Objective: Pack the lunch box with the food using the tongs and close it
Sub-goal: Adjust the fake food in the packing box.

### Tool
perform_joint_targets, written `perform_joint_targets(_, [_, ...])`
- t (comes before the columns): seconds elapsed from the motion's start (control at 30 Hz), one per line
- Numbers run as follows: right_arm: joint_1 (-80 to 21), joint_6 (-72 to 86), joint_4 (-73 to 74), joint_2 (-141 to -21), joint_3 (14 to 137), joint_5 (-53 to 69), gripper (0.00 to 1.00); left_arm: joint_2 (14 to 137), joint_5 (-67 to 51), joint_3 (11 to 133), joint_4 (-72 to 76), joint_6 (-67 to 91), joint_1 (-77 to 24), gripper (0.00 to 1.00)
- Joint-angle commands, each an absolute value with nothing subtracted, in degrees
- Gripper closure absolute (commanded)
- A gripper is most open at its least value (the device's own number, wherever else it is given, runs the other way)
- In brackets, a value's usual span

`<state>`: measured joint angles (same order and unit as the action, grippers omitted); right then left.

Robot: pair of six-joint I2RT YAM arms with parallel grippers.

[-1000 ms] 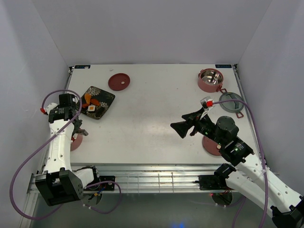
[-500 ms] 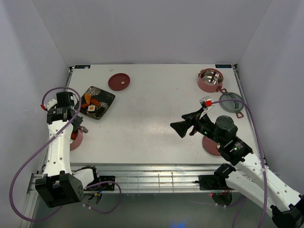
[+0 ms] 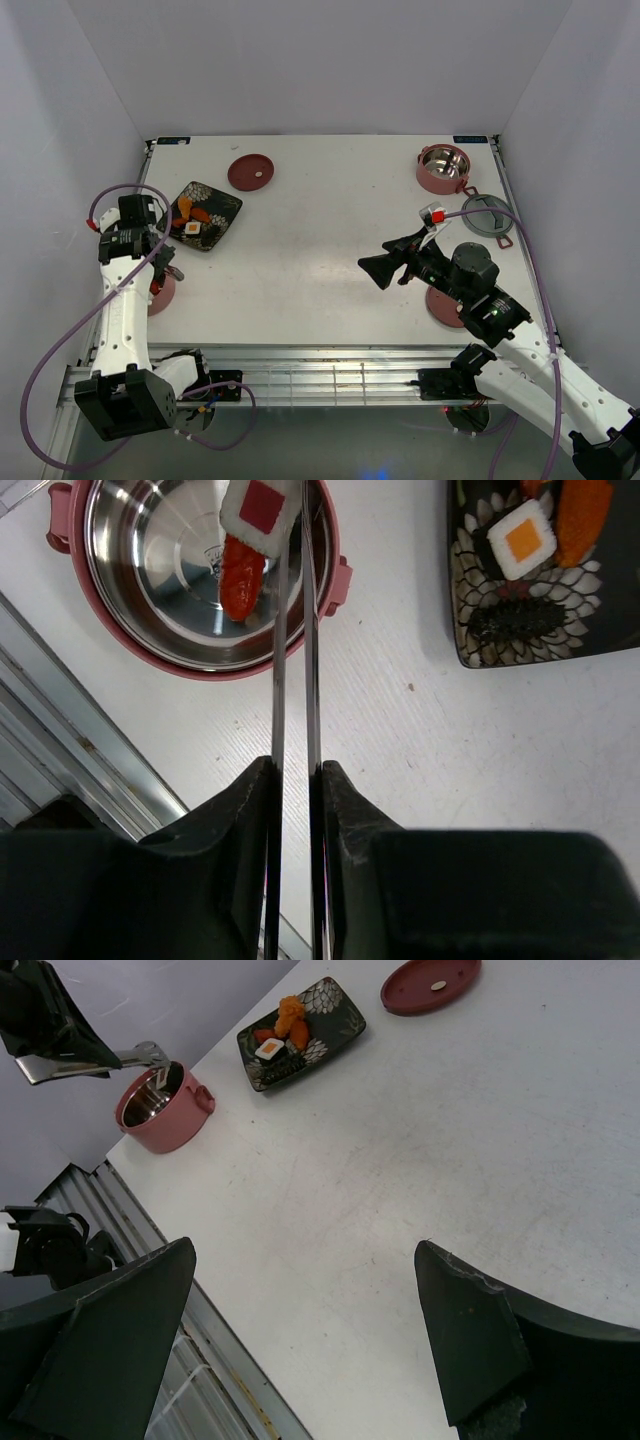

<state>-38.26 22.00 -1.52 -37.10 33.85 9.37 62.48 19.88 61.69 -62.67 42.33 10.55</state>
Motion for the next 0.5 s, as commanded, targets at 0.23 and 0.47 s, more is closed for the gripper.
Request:
perform_joint_targets(0.23, [-38.32, 21.80, -4.75, -37.35, 33.58, 9.67, 0.04, 58.18, 17.49, 64.43, -62.93, 41.40, 10.72, 1.00])
perform_joint_targets(0.47, [-38.23, 21.88, -4.83, -37.44, 33.57, 9.84, 0.04, 57.66, 18.98, 62.67, -62.84, 40.96, 10.64, 1.00])
